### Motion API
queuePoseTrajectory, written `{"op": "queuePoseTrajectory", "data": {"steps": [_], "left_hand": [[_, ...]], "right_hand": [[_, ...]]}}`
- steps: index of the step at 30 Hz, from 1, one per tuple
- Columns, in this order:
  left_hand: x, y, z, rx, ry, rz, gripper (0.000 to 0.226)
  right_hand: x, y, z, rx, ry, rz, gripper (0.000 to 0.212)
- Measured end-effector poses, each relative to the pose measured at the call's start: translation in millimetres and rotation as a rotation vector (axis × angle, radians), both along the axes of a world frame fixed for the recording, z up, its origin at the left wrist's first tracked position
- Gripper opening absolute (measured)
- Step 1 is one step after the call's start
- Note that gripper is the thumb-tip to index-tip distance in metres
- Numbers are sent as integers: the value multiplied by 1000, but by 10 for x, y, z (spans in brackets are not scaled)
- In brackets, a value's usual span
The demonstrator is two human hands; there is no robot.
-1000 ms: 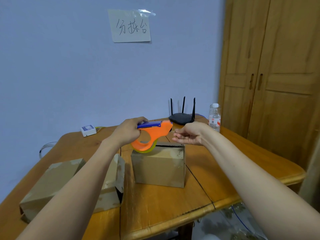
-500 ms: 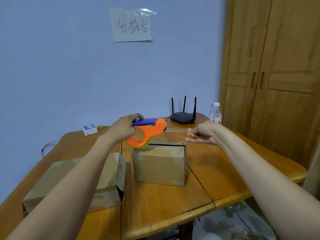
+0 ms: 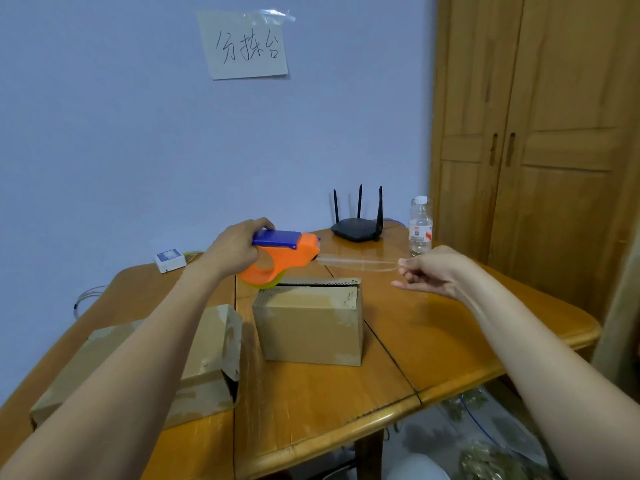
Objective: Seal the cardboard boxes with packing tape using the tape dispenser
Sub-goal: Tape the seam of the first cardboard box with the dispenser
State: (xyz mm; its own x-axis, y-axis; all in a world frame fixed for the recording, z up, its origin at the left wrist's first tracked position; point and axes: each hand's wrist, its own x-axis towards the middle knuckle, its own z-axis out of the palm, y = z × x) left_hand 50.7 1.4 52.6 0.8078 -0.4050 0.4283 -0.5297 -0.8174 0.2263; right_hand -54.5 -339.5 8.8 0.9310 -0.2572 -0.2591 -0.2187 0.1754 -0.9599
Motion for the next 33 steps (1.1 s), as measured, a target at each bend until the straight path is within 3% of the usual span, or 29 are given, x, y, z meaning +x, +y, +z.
{"op": "queuePoseTrajectory", "data": {"steps": [5,11,19,27,33], "left_hand": [[33,-123,129,10,-55,-34,56],[55,-282,262,84,-82,-25,59],[56,-394,321,101,-111,3,59],[53,-526,442,144,-124,-2,61],[24,-689,511,170,-154,-8,61]], "right_hand": [[-35,11,-381,101,84,64,7],[-73,123,-755,222,148,85,23],[-60,253,-960,618,44,33,14],[-4,339,-1105,569,-15,-41,10],[45,402,-1185,517,-31,-150,19]]}}
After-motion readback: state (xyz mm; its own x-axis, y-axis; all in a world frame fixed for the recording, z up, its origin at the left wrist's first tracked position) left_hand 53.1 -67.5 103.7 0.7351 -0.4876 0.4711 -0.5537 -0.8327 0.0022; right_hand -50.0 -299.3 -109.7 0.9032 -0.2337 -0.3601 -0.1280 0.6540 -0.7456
